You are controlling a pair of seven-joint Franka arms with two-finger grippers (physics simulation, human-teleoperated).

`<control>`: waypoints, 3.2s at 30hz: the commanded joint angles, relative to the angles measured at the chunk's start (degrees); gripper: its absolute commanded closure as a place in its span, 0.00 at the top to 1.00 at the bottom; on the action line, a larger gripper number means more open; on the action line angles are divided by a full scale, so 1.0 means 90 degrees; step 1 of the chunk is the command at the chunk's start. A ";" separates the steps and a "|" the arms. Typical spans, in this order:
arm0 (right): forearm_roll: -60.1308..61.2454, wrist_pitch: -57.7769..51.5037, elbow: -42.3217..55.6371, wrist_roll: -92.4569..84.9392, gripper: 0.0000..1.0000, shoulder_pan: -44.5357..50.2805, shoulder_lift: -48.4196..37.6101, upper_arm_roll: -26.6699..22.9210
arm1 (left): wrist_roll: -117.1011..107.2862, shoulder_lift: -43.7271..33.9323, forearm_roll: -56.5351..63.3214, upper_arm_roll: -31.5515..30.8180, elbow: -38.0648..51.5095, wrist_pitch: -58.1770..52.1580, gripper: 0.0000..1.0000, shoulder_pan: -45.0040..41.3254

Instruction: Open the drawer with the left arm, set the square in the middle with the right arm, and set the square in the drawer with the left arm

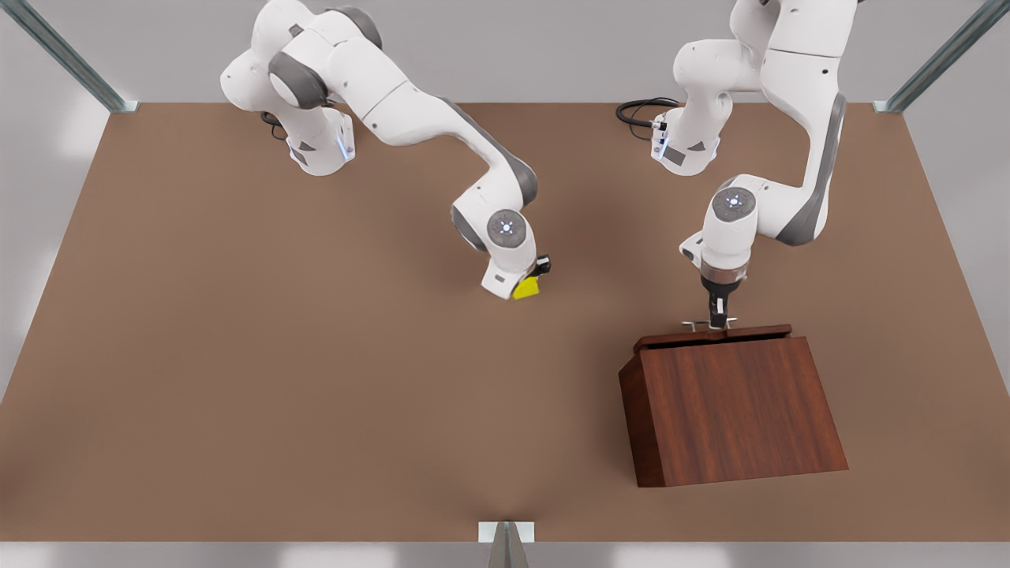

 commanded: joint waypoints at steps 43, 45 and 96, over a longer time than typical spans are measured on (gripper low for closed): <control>-0.0577 -0.3236 -0.0095 -0.0806 1.00 -0.2803 -0.2353 0.0029 | -0.0240 -0.0409 -0.0004 -0.0227 -0.0543 -0.0033 0.79 -0.0046; -0.1495 -0.3148 -0.0115 -0.2936 1.00 -0.3712 -0.2753 0.0029 | -0.0250 -0.0448 -0.0004 -0.0286 -0.0582 -0.0072 0.79 -0.0055; -0.0940 -0.3207 0.0862 -0.5369 1.00 -0.6301 -0.2256 -0.0020 | -0.0757 -0.0937 -0.0062 -0.0784 -0.0767 -0.1263 0.79 -0.0114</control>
